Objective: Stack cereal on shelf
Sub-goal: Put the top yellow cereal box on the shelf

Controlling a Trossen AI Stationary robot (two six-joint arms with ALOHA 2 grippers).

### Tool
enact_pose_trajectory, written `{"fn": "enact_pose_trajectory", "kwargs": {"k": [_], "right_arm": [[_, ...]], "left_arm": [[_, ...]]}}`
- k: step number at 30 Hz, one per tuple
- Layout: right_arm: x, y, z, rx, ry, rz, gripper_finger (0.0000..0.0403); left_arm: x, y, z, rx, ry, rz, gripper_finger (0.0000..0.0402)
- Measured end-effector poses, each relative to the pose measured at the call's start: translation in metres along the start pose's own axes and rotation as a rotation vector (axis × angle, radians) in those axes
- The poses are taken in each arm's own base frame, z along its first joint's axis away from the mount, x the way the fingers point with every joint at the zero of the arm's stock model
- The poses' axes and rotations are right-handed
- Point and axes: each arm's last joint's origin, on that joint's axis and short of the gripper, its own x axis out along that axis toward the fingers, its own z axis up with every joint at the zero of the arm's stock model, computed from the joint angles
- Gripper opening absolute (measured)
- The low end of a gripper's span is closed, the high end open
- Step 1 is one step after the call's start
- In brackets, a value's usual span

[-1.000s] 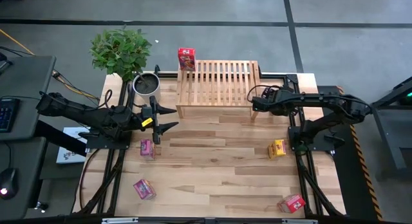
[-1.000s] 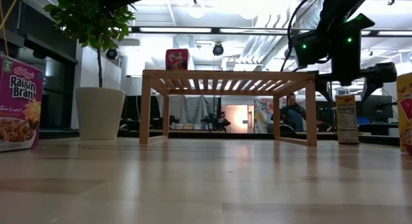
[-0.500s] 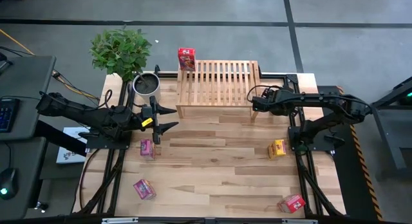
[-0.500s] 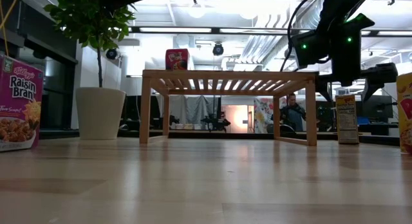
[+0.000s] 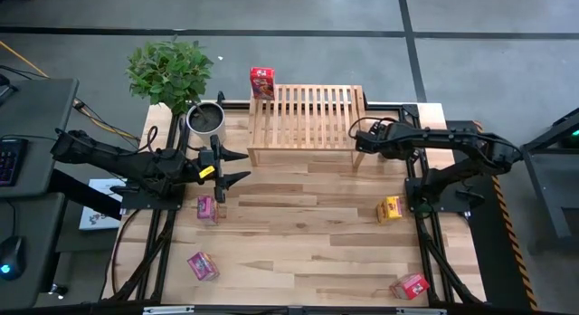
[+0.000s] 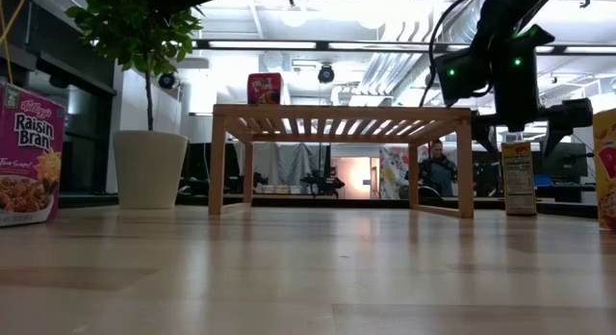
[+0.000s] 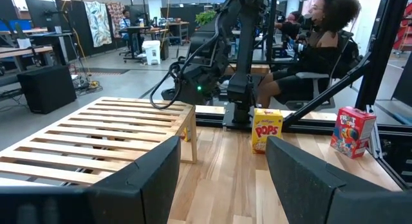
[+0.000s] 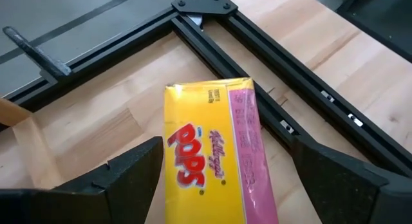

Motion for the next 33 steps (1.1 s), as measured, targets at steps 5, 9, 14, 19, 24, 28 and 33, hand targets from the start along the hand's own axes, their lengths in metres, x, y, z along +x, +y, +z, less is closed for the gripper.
{"fn": "enact_pose_trajectory", "kwargs": {"k": [5,9,14,19,24,28,33], "right_arm": [[0.003,0.0,0.002,-0.002,0.023,-0.02,0.0313],[0.003,0.0,0.002,0.0,0.023,-0.021,0.0273],[0.003,0.0,0.002,-0.017,0.019,-0.02,0.0218],[0.003,-0.001,0.003,-0.054,0.002,-0.026,0.0172],[-0.002,-0.01,0.01,-0.087,-0.039,-0.042,0.0137],[-0.014,-0.021,0.022,-0.054,-0.075,0.034,0.0125],[-0.045,-0.03,0.047,-0.02,-0.135,0.23,0.0123]], "left_arm": [[0.0,0.0,0.0,0.0,0.0,0.0,0.0218],[0.0,0.0,0.0,0.0,0.0,0.0,0.0218],[0.0,0.0,0.0,0.0,0.0,0.0,0.0218],[0.0,0.0,0.0,0.0,0.0,0.0,0.0218],[0.0,0.0,0.0,0.0,0.0,0.0,0.0218],[0.0,0.0,0.0,0.0,0.0,0.0,0.0218],[0.0,0.0,0.0,0.0,-0.002,0.0,0.0218]]}}
